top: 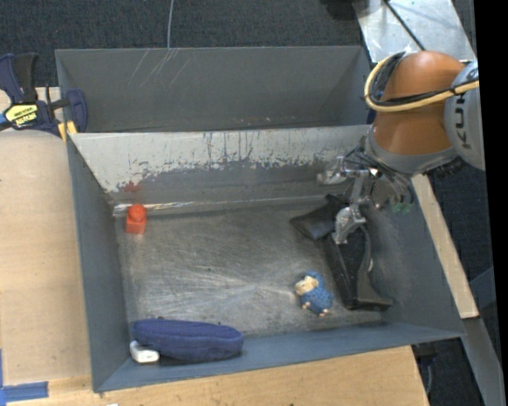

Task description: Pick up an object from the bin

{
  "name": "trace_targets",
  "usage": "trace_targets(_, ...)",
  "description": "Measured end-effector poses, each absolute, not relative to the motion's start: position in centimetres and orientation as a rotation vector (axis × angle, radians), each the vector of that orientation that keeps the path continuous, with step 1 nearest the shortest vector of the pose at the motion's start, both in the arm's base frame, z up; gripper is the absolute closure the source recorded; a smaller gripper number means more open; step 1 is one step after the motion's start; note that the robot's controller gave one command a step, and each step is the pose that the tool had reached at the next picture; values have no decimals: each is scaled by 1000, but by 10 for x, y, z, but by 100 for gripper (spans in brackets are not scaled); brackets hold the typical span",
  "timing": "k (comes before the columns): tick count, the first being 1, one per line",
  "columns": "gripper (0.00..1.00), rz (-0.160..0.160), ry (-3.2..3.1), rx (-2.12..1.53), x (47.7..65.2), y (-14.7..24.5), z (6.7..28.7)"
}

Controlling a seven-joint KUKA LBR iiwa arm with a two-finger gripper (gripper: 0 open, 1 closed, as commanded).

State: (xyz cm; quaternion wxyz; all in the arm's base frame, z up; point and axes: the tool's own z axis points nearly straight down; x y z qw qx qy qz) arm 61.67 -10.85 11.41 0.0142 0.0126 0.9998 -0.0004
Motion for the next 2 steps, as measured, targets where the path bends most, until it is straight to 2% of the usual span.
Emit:
trace_targets(1, 0, 2, 3094, 457, 611, -120, 120)
trace_targets(2, 0, 1, 3002, 920, 599, -106, 130)
